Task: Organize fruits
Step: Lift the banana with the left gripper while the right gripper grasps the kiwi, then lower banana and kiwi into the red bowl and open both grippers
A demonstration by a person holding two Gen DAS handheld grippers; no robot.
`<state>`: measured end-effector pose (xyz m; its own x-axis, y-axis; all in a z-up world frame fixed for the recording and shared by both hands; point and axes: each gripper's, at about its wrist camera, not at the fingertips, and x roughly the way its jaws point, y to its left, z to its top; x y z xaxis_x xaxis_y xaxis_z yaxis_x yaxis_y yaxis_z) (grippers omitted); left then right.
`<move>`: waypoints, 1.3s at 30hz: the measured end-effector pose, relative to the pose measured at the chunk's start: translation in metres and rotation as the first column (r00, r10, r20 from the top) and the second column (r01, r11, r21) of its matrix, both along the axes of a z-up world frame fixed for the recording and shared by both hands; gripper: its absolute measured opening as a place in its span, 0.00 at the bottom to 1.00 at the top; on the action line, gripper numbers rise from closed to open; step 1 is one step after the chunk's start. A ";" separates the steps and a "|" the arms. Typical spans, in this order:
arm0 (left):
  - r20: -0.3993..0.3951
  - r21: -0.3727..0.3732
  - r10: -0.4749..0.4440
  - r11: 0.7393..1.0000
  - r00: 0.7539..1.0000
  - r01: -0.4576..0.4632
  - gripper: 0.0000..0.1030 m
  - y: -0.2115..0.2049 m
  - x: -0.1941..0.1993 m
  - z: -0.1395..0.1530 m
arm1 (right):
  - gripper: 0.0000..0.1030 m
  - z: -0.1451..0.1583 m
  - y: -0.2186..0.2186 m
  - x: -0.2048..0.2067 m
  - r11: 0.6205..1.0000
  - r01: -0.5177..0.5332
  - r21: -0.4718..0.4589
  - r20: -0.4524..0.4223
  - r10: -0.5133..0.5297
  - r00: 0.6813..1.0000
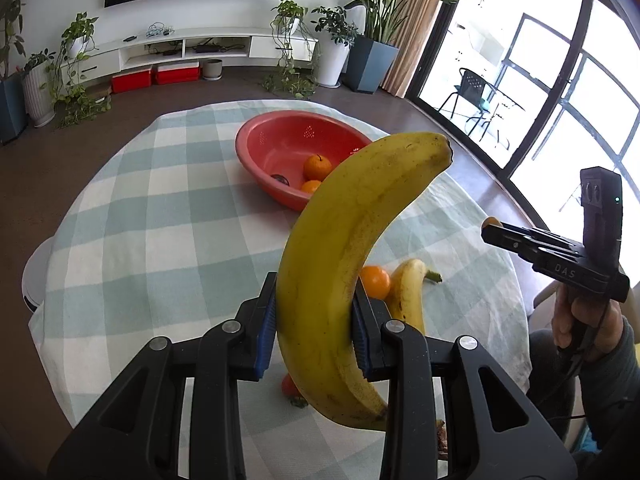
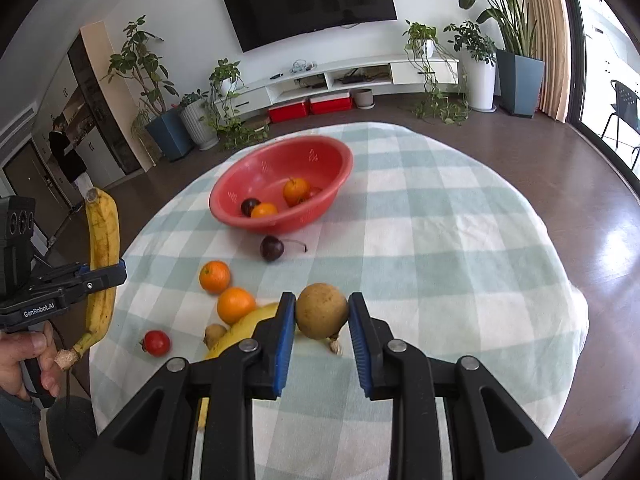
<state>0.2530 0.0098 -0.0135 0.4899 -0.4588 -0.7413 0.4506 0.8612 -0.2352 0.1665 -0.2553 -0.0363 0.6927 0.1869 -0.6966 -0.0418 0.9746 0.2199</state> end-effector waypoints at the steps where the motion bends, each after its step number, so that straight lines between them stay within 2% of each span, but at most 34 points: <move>1: 0.003 0.001 -0.002 1.000 1.000 0.002 0.28 -0.002 0.008 0.004 | 0.28 0.007 -0.002 0.006 1.000 -0.003 0.000 0.010 0.003 1.000; 7: 0.006 0.010 -0.011 1.000 1.000 0.011 0.28 -0.021 0.064 0.024 | 0.28 0.043 0.002 0.053 0.999 -0.041 -0.003 0.078 0.041 0.996; 12: 0.003 0.066 -0.024 0.998 1.000 0.024 0.28 -0.047 0.109 0.025 | 0.28 0.048 0.016 0.097 0.996 -0.085 -0.002 0.076 0.085 0.993; 18: -0.033 0.115 -0.036 0.993 0.999 0.040 0.29 -0.074 0.155 0.006 | 0.28 0.030 0.032 0.139 0.993 -0.112 -0.037 0.023 0.113 0.993; 27: -0.077 0.147 -0.002 0.989 0.997 0.014 0.29 -0.091 0.210 -0.027 | 0.28 -0.008 0.043 0.176 0.990 -0.127 -0.060 -0.070 0.123 0.990; 33: -0.096 0.195 0.002 0.981 0.995 0.017 0.29 -0.100 0.227 -0.049 | 0.28 -0.029 0.045 0.188 0.988 -0.133 -0.084 -0.110 0.123 0.986; 39: -0.110 0.212 0.014 0.977 0.994 0.009 0.29 -0.099 0.232 -0.067 | 0.28 -0.042 0.049 0.194 0.985 -0.145 -0.090 -0.138 0.131 0.982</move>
